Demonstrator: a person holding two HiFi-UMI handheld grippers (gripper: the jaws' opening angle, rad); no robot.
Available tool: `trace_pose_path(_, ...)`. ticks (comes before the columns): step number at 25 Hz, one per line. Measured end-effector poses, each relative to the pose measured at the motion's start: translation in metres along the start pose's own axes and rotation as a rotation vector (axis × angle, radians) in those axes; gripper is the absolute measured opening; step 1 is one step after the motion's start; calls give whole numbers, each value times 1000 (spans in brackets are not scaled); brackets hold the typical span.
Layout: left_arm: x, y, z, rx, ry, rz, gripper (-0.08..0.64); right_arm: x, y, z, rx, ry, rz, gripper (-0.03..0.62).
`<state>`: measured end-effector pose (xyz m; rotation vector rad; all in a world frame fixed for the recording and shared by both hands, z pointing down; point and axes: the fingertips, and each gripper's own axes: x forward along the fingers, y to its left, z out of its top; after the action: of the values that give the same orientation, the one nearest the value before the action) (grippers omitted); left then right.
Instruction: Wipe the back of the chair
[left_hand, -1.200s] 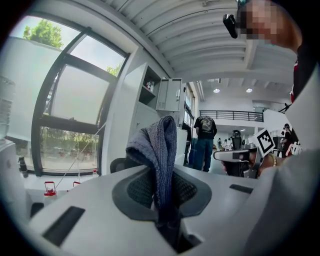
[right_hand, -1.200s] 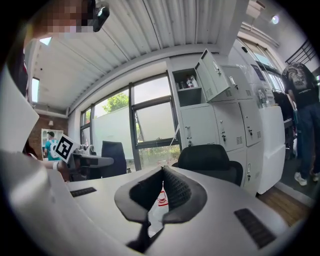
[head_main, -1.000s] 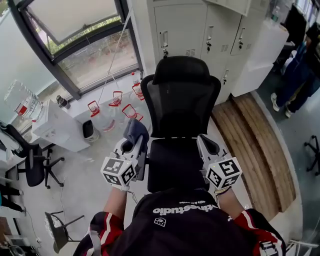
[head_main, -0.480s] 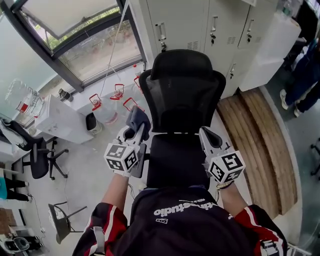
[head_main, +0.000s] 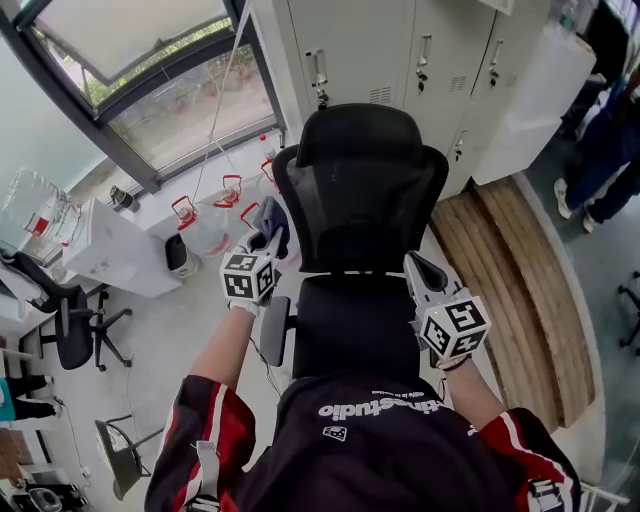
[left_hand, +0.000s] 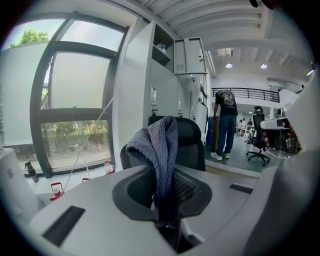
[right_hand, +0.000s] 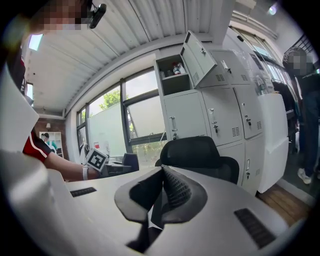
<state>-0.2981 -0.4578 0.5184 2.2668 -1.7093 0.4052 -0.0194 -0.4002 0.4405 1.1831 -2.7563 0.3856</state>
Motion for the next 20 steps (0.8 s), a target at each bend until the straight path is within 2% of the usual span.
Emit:
trace_pose_path(4, 43, 27, -11, 43, 34, 35, 55, 16, -13, 0, -8, -8, -32, -3)
trace_pose_path(9, 101, 62, -35, 68, 152, 66, 55, 31, -9, -4, -7, 10, -9, -3)
trace_pose_path(14, 143, 98, -59, 19, 231, 124, 55, 30, -19, -9, -17, 23, -12, -3)
trace_pose_path(20, 174, 116, -58, -35, 249, 183, 55, 17, -58, -15, 14, 21, -95, -3)
